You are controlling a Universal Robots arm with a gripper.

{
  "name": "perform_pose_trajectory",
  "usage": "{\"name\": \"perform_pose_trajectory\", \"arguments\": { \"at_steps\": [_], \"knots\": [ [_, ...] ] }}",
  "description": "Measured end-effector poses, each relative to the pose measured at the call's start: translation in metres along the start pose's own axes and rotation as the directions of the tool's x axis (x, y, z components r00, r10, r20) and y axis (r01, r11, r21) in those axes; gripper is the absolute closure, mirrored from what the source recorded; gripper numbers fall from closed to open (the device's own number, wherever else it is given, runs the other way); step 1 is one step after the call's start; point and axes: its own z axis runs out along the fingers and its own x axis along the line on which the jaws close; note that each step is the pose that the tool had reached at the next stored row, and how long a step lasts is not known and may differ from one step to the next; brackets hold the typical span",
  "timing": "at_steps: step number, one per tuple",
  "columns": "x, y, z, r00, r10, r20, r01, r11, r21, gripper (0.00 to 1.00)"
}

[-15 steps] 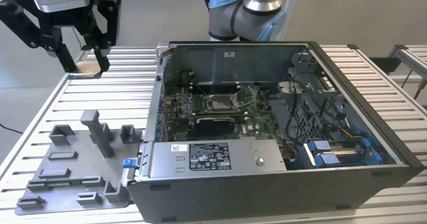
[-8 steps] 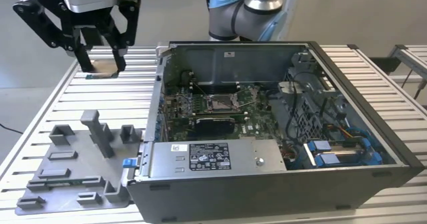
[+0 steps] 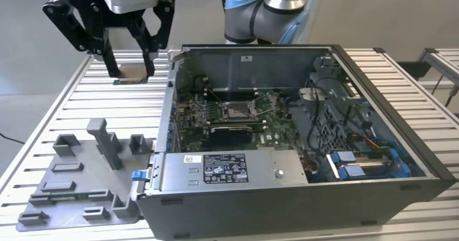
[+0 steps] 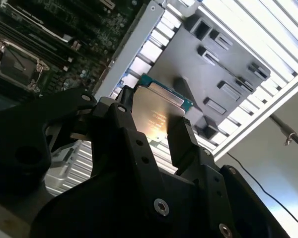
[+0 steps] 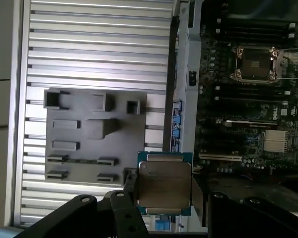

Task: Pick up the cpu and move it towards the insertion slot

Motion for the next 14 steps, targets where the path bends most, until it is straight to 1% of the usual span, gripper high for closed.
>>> {"name": "perform_pose_trajectory", "arguments": {
  "at_steps": [3, 4, 8, 14],
  "knots": [
    [-0.0089, -0.0004, -0.0001, 1.0, 0.0, -0.0001, 0.0, 1.0, 0.0001, 1.0],
    [-0.014, -0.0006, 0.0, 1.0, -0.001, 0.0001, 0.001, 1.0, -0.0001, 1.0],
    [-0.0242, -0.0011, 0.0, 1.0, -0.001, 0.0, 0.001, 1.0, 0.0, 1.0],
    [-0.0413, -0.0019, 0.0, 1.0, -0.002, -0.0001, 0.002, 1.0, 0.0, 1.0]
  ]
}}
